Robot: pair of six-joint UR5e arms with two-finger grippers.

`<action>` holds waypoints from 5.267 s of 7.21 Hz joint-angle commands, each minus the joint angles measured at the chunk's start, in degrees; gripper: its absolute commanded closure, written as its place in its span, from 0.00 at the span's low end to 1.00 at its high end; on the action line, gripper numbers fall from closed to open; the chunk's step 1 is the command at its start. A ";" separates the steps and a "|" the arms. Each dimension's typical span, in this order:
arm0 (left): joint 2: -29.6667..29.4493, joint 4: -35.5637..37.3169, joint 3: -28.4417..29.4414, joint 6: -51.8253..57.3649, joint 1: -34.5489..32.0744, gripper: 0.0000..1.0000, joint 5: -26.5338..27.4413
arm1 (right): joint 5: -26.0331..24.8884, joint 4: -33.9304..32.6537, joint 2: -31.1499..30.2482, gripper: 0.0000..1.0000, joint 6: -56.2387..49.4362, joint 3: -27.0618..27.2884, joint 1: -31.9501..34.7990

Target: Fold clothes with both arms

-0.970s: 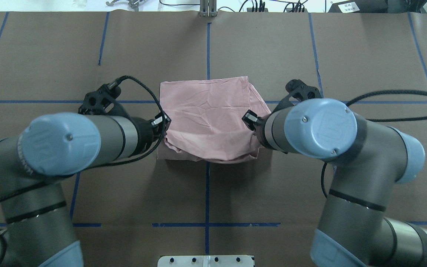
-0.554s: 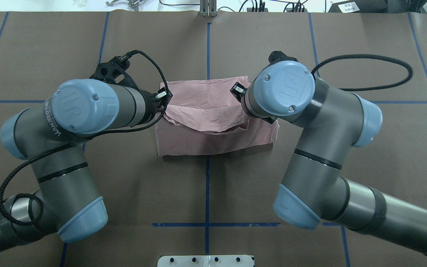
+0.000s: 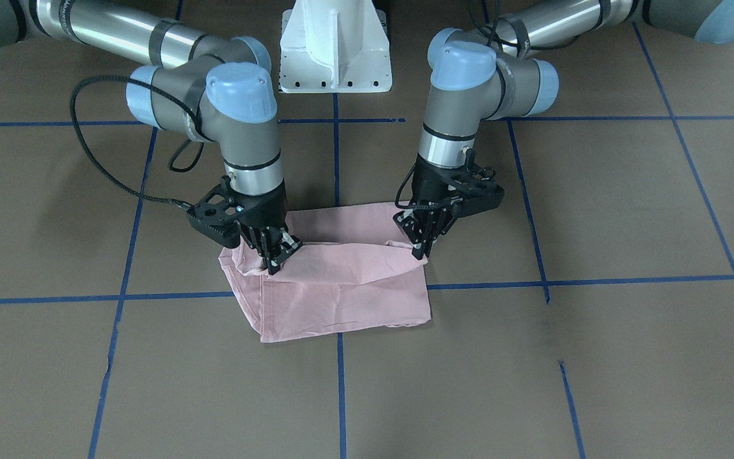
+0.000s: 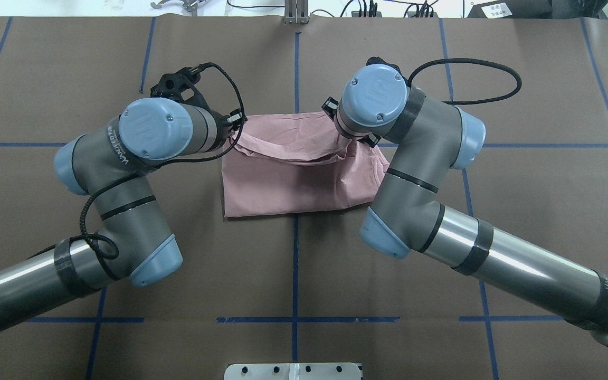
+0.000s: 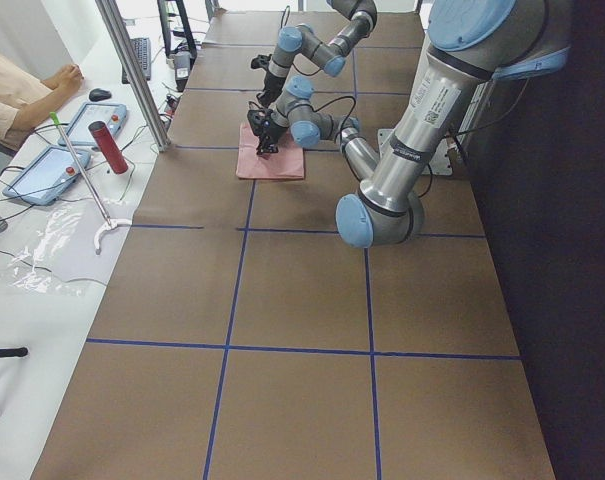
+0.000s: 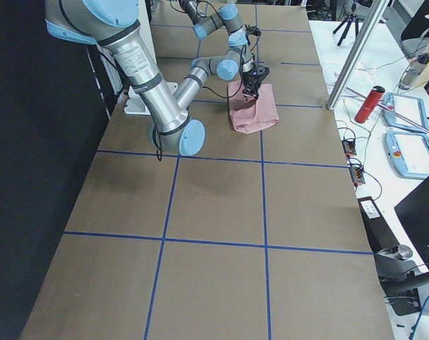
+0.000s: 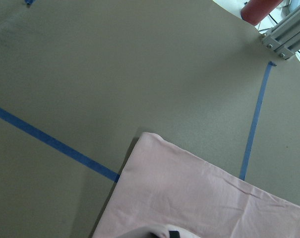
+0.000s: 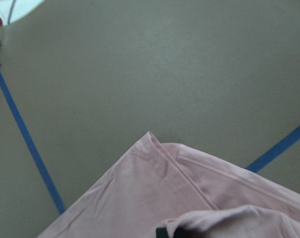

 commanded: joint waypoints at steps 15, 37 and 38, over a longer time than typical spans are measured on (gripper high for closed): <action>-0.11 4.70 1.14 6.68 6.07 1.00 -0.51 | 15.58 17.30 -1.27 0.00 -13.75 -7.70 9.74; 1.43 1.24 0.87 17.85 -5.41 1.00 -9.65 | 17.06 16.69 -3.45 0.00 -14.53 -6.30 12.09; 4.00 1.41 -2.75 21.67 -8.93 1.00 -9.82 | 20.73 16.69 -4.60 0.00 -16.89 -6.12 15.42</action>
